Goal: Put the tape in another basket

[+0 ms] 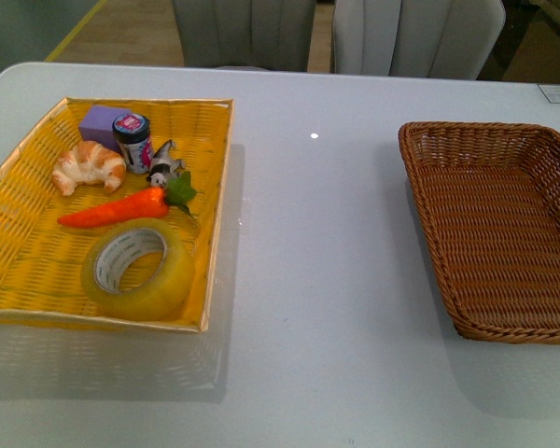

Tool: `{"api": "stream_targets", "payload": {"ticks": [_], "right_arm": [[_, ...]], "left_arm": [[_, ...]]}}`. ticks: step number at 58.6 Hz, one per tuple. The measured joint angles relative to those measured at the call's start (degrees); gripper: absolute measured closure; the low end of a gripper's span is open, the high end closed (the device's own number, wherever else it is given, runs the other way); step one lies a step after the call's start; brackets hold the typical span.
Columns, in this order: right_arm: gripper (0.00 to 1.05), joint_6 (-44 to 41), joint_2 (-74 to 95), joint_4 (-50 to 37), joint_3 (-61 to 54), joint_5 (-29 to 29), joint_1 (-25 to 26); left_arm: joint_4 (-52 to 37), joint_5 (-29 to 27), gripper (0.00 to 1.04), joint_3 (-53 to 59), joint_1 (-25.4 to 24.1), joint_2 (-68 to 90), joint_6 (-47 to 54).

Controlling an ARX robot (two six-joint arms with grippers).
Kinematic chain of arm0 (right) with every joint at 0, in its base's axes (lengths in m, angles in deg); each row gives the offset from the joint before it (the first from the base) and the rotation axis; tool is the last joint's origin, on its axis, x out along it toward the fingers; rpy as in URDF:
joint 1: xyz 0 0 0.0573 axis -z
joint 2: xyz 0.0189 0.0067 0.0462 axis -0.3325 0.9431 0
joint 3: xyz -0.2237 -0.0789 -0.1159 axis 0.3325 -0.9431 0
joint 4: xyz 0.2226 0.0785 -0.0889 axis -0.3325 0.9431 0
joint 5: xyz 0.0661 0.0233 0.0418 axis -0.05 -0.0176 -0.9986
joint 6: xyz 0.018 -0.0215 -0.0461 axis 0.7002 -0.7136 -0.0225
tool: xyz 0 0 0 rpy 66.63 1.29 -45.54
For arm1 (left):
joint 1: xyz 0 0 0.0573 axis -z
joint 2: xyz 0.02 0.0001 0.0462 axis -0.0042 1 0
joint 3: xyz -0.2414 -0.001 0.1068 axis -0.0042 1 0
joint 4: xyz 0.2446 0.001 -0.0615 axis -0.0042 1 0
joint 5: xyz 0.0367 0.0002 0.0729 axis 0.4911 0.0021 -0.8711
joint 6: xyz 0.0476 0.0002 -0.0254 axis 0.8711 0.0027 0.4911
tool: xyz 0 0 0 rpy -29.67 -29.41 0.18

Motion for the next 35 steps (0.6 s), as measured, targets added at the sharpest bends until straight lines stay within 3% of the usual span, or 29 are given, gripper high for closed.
{"api": "stream_targets", "payload": {"ticks": [35], "right_arm": [[0.09, 0.00, 0.00, 0.00, -0.02, 0.00, 0.00]], "left_arm": [[0.00, 0.00, 0.09, 0.00, 0.00, -0.02, 0.00]]}}
